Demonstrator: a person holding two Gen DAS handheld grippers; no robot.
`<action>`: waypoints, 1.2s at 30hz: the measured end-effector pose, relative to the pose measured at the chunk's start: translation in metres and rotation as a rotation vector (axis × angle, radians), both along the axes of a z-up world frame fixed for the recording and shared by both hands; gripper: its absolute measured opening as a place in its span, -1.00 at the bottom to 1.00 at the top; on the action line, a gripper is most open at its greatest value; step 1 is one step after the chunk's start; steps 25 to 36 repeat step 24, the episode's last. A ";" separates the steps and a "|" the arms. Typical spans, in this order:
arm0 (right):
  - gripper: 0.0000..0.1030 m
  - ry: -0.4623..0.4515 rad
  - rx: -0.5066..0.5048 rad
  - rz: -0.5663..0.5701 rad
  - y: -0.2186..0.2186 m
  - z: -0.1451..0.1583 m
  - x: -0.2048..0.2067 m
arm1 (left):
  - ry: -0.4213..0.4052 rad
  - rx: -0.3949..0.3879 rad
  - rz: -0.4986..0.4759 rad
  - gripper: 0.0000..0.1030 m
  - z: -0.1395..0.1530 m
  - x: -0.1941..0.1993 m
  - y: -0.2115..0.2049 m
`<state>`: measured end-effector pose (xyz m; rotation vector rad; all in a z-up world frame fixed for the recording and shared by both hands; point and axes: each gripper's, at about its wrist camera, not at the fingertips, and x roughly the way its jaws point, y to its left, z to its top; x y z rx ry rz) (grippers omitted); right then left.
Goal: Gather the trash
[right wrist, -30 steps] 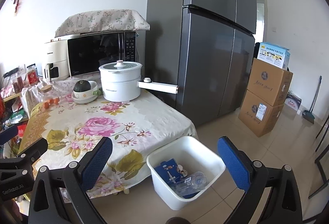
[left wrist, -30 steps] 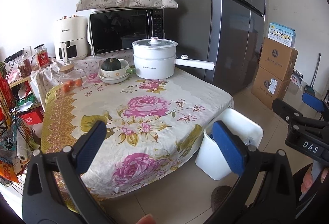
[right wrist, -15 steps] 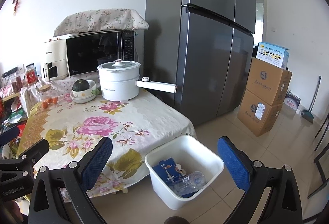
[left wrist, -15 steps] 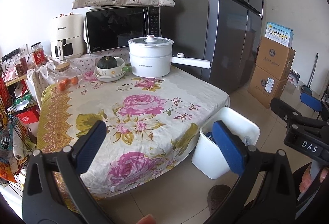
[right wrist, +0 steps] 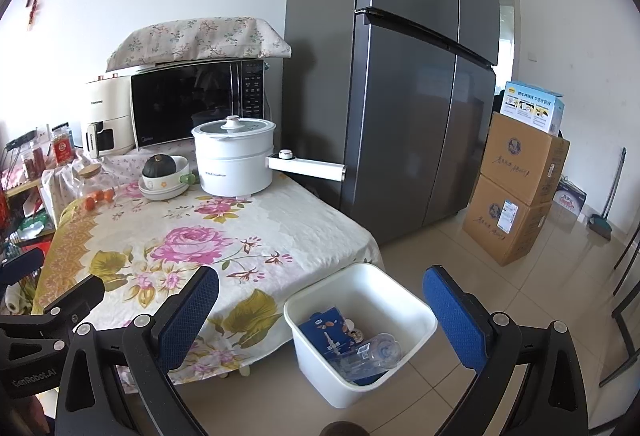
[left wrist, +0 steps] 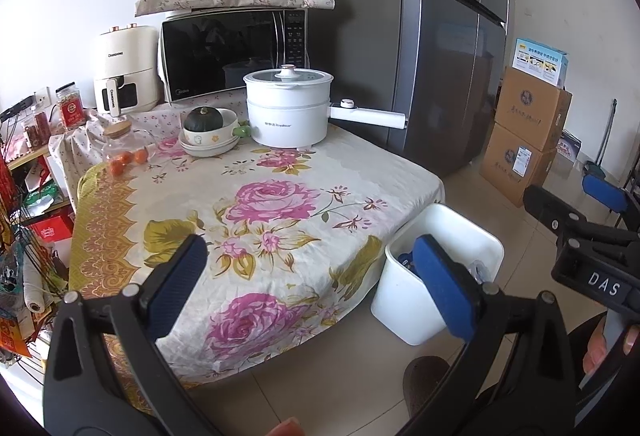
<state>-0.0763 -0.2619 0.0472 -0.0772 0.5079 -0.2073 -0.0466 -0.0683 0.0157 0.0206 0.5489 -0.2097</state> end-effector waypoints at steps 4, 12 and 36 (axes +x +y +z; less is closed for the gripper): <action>1.00 0.000 0.000 0.001 0.001 0.000 0.000 | 0.000 0.000 0.000 0.99 0.000 0.000 0.000; 1.00 0.001 -0.002 0.002 0.001 -0.001 0.000 | 0.002 0.004 -0.004 0.99 0.000 -0.001 -0.001; 1.00 0.013 0.006 0.020 0.005 -0.003 0.007 | 0.026 -0.002 -0.005 0.99 -0.001 0.004 0.002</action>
